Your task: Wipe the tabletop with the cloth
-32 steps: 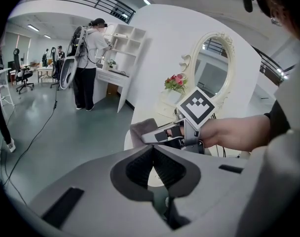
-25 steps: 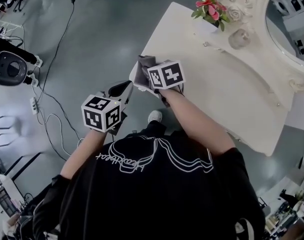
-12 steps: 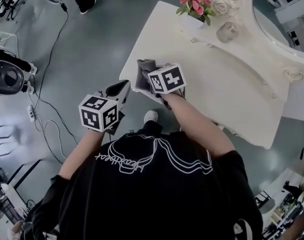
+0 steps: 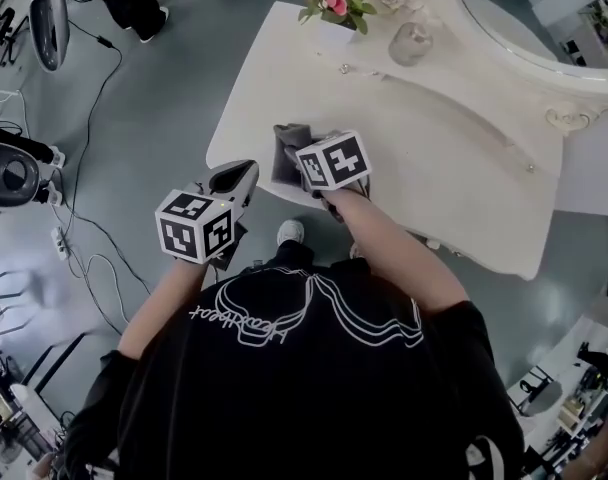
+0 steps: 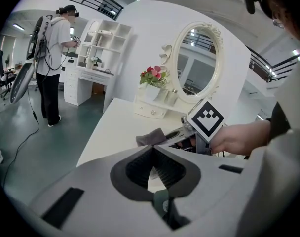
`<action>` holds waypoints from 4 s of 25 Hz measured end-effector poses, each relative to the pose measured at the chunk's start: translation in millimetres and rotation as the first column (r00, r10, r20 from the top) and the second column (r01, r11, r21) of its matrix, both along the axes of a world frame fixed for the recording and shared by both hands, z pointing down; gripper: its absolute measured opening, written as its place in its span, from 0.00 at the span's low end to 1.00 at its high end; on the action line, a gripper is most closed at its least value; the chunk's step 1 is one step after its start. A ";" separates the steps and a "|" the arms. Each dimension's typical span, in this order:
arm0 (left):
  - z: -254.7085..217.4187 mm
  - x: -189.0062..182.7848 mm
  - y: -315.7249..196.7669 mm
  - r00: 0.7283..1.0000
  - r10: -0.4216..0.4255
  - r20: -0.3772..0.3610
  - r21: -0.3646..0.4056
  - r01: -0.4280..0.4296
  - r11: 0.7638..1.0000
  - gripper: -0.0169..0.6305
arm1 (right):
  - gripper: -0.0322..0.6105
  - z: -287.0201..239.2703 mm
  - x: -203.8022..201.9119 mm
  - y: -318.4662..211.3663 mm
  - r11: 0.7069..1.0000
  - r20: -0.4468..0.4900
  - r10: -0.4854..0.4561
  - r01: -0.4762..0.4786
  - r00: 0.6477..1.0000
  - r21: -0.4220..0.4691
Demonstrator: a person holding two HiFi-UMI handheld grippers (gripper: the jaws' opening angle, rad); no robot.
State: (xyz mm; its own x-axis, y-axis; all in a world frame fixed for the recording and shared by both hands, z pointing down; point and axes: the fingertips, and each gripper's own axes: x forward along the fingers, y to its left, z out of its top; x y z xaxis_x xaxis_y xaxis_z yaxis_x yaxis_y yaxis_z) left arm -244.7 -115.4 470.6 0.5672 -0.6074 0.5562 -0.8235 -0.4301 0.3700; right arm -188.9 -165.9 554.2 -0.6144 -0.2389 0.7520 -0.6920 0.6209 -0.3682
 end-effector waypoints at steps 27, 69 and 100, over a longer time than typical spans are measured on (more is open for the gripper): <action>-14.6 130.8 27.6 0.996 0.083 0.018 0.000 -0.083 0.997 0.03 | 0.20 -1.3 146.9 35.6 0.997 -0.011 0.073 -0.073 0.997 -0.014; 5.6 392.0 47.9 0.950 0.312 -0.006 -0.008 -0.312 0.950 0.03 | 0.20 -2.8 442.1 93.1 0.974 -0.047 0.225 -0.224 0.973 0.023; 11.0 503.9 60.4 0.864 0.502 -0.020 -0.011 -0.503 0.864 0.03 | 0.19 -2.5 750.4 214.8 0.749 -0.239 0.655 -0.657 0.717 0.083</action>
